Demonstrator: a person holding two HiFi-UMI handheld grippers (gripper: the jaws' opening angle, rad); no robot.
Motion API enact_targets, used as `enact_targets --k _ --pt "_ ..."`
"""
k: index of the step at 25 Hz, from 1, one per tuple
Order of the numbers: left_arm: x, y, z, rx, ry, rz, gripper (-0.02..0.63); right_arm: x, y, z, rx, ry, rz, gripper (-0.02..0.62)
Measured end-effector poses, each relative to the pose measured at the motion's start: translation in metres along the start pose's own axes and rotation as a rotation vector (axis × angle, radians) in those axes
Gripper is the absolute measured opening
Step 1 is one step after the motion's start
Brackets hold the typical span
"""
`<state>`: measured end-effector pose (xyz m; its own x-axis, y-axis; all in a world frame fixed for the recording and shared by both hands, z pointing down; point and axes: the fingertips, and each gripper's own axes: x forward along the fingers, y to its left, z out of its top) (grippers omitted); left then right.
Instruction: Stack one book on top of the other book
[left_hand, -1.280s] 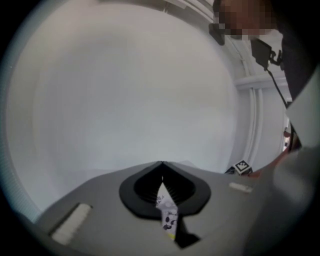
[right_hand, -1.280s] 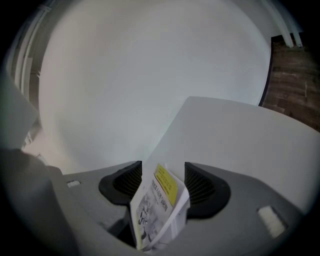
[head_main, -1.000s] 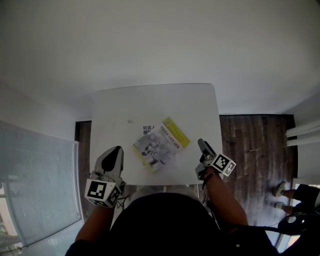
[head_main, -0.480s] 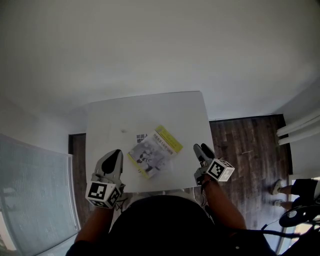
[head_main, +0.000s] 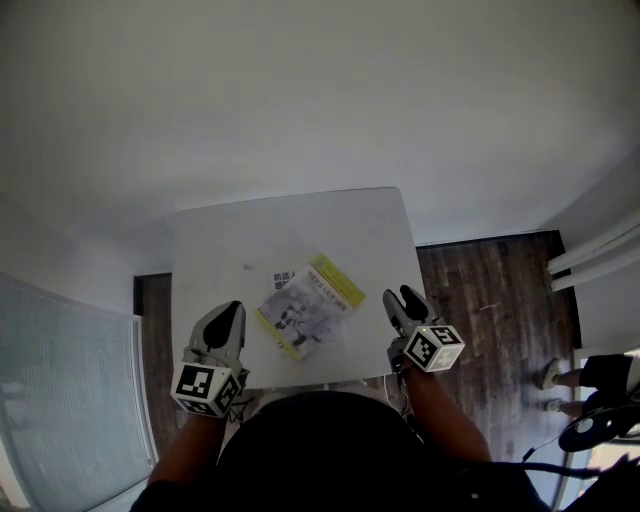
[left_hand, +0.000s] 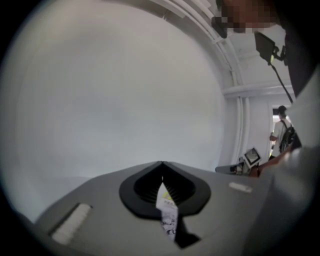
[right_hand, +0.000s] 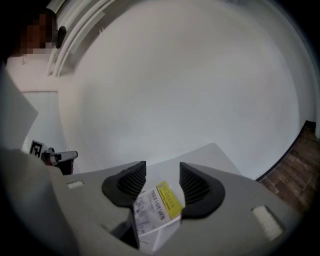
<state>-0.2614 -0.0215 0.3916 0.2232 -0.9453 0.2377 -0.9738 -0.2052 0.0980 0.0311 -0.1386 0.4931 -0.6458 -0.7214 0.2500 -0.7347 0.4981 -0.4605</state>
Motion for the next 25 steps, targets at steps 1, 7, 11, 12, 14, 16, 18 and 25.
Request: enact_targets --k 1,7,11,12,14,16,18,25 --pt "-0.001 0.001 0.000 0.000 0.000 0.000 0.003 0.000 0.002 0.000 -0.004 -0.001 0.001 0.205" --pt "-0.009 0.010 -0.006 0.001 0.009 0.009 0.003 0.005 0.013 -0.008 -0.016 0.008 0.008 0.150" --pt "-0.015 0.015 -0.008 -0.005 0.018 0.024 0.003 0.007 0.021 -0.010 -0.034 0.015 0.022 0.093" --pt "-0.016 0.016 -0.009 -0.008 0.019 0.024 0.003 0.008 0.022 -0.010 -0.038 0.017 0.026 0.089" --pt "-0.016 0.016 -0.009 -0.011 0.018 0.022 0.003 0.009 0.023 -0.011 -0.043 0.020 0.032 0.077" --pt "-0.017 0.016 -0.008 -0.012 0.018 0.022 0.003 0.009 0.026 -0.010 -0.052 0.019 0.037 0.060" --pt "-0.017 0.016 -0.007 -0.012 0.017 0.022 0.003 0.008 0.029 -0.010 -0.064 0.018 0.045 0.042" --pt "-0.020 0.016 -0.007 -0.017 0.010 0.018 0.003 0.004 0.038 -0.015 -0.107 0.031 0.066 0.003"
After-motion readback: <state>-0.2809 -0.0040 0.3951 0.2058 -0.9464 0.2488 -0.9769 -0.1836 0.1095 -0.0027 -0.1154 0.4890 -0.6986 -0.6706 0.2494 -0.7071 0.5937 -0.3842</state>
